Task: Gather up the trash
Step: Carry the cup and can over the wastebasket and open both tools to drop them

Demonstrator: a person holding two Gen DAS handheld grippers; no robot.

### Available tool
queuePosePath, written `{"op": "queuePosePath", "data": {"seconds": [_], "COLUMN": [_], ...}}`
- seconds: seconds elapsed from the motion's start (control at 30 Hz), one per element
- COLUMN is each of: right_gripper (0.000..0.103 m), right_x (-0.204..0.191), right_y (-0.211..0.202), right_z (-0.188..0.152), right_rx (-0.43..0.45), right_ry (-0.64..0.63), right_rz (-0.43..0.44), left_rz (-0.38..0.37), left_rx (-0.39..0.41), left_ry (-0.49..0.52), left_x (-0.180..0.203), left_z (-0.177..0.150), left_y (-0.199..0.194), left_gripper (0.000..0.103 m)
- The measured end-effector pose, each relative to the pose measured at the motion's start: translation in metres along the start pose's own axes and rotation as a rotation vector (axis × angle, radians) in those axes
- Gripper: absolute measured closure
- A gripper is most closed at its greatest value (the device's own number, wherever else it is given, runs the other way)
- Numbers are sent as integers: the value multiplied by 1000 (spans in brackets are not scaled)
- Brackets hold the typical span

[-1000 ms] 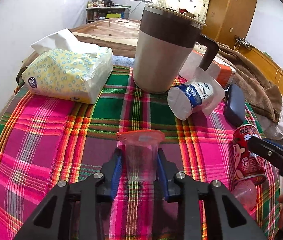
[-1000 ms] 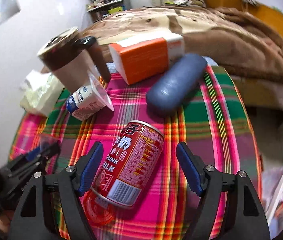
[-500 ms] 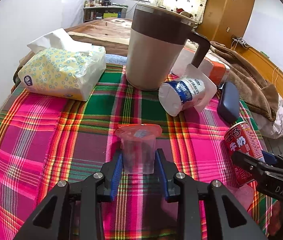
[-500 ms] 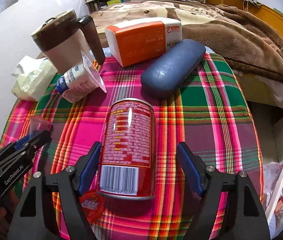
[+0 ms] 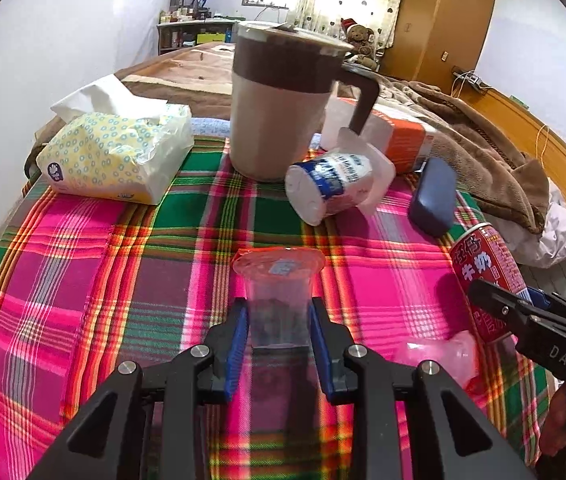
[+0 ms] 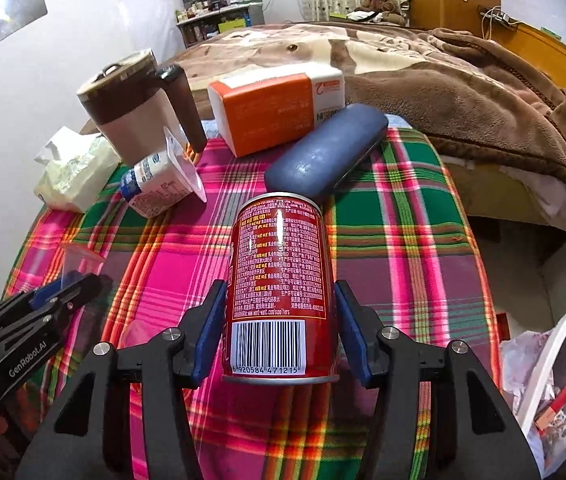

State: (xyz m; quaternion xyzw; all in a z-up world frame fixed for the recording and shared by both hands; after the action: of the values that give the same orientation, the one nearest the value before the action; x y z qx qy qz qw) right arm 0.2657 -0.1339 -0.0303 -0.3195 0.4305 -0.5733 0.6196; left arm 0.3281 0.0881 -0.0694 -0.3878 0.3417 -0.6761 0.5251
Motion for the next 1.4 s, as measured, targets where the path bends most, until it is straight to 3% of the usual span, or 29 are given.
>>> {"op": "queuePosePath", "data": {"seconds": [0.4, 0.73, 1.03, 1.4], "right_gripper": [49, 49, 49, 49], "right_x": [23, 67, 116, 175], "right_y": [-52, -94, -123, -137], "right_z": [-20, -47, -75, -102], "right_rx": [110, 184, 224, 226], "right_ry": [9, 65, 139, 230], "right_rz": [-21, -52, -103, -172], "left_rz": [-47, -111, -165, -251], "left_rx": [80, 130, 149, 117], "left_ry": [61, 176, 292, 424], "left_x": [47, 118, 187, 276], "left_z": [-24, -53, -77, -104], "left_y": [-54, -92, -106, -101], "left_gripper": [72, 72, 72, 72]}}
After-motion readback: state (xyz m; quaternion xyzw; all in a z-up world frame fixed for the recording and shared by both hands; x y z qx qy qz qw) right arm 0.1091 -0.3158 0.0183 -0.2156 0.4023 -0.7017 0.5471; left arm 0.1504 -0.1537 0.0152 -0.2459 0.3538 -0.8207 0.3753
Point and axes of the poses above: each gripper's, at about its wrist camera, not at the fingertips, and y roughly the way its jaws point, x to its right, z to its top, the point moved 1 cm from there along y, roughly the way its jaws point, and after that the axes turned 11 degrees about -x, right-handed, at the moved point
